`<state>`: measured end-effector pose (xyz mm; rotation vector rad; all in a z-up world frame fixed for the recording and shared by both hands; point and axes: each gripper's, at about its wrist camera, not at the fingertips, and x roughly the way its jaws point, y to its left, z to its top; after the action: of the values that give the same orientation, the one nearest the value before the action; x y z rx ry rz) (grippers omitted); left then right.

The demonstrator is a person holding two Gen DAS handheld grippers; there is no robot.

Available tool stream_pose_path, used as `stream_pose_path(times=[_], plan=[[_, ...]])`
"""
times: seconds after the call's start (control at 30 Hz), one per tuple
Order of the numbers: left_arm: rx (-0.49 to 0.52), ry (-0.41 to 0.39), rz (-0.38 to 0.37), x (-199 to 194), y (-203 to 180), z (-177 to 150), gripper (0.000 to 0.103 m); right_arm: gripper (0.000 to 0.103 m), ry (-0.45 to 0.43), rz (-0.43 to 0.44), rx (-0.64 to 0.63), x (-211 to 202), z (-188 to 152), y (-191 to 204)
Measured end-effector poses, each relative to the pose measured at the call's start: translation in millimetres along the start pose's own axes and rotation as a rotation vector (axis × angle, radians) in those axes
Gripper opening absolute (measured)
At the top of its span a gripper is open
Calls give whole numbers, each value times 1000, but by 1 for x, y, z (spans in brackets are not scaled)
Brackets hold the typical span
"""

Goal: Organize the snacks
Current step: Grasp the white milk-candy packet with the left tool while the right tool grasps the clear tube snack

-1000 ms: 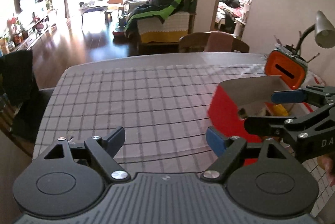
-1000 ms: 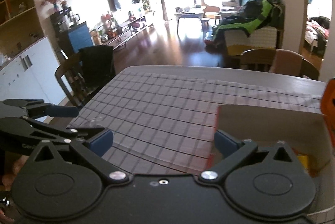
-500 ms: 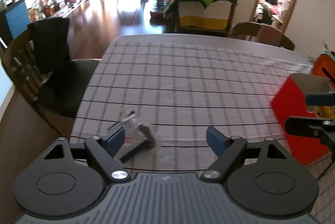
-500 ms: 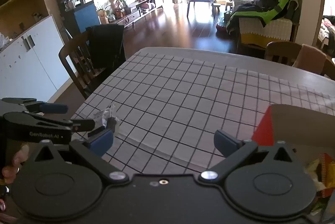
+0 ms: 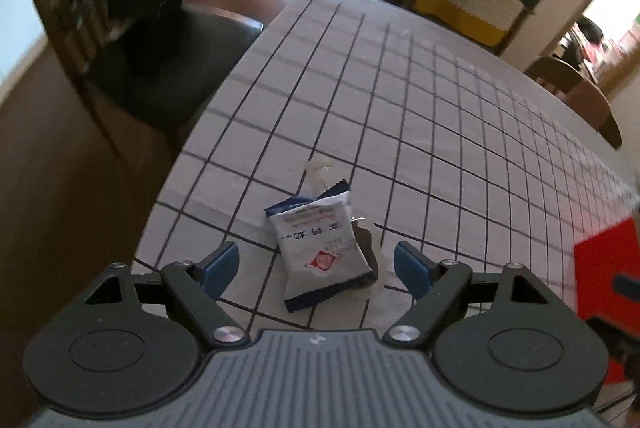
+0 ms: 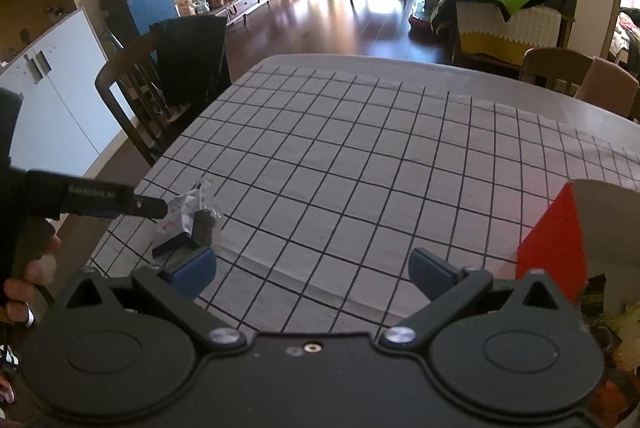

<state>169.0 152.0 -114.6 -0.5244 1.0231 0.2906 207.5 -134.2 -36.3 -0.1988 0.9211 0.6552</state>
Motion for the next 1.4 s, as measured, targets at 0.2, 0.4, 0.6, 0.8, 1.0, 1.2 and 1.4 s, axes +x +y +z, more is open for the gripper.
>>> stream_pose_path(times=[0.2, 0.4, 0.6, 0.8, 1.0, 1.2, 1.4], plan=[[-67, 41, -16, 15, 9, 9, 78, 103, 22, -13, -7, 15, 7, 5], [-98, 84, -25, 28, 13, 14, 60, 102, 33, -13, -21, 27, 14, 13], [-116, 98, -34, 37, 13, 15, 60, 102, 48, -15, -37, 38, 19, 20], [-128, 120, -44, 45, 14, 15, 55, 101, 64, -18, -48, 47, 22, 24], [-130, 115, -53, 46, 18, 14, 47, 101, 82, -16, -66, 57, 25, 30], [-135, 98, -67, 42, 26, 11, 45, 100, 126, -10, -132, 77, 25, 48], [-187, 95, -90, 35, 47, 9, 45, 99, 158, 17, -202, 100, 25, 75]])
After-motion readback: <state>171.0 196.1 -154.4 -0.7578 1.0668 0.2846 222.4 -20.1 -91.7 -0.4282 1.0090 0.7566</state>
